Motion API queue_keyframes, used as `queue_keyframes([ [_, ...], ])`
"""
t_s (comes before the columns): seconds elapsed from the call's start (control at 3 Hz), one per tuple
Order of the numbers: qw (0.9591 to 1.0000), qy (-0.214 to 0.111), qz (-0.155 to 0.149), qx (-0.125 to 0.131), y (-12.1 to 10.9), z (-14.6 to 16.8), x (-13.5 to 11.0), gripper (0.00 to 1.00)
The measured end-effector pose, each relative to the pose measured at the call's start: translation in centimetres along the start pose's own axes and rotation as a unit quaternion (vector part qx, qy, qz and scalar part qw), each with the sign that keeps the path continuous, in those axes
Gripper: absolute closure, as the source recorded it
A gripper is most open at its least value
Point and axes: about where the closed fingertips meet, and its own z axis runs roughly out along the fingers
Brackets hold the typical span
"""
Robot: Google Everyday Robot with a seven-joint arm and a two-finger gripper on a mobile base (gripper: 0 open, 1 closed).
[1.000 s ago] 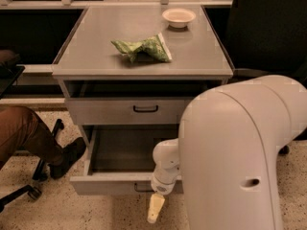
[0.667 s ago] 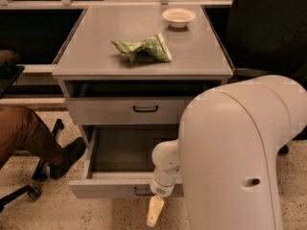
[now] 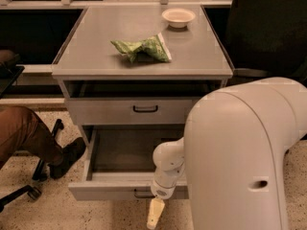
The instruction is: Open middle drawer
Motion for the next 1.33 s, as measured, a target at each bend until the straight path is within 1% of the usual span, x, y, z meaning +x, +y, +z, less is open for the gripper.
queue_keyframes([
  [0.33, 1.0, 0.001, 0.0, -0.004, 0.2, 0.0, 0.0, 0.0],
  [0.67, 0.9997, 0.013, 0.003, -0.02, 1.8, 0.3, 0.5, 0.0],
  [1.0, 0.9997, 0.013, 0.003, -0.02, 1.9, 0.0, 0.4, 0.0],
  [1.33, 0.9989, 0.033, 0.006, -0.033, 4.3, 0.4, 1.2, 0.0],
])
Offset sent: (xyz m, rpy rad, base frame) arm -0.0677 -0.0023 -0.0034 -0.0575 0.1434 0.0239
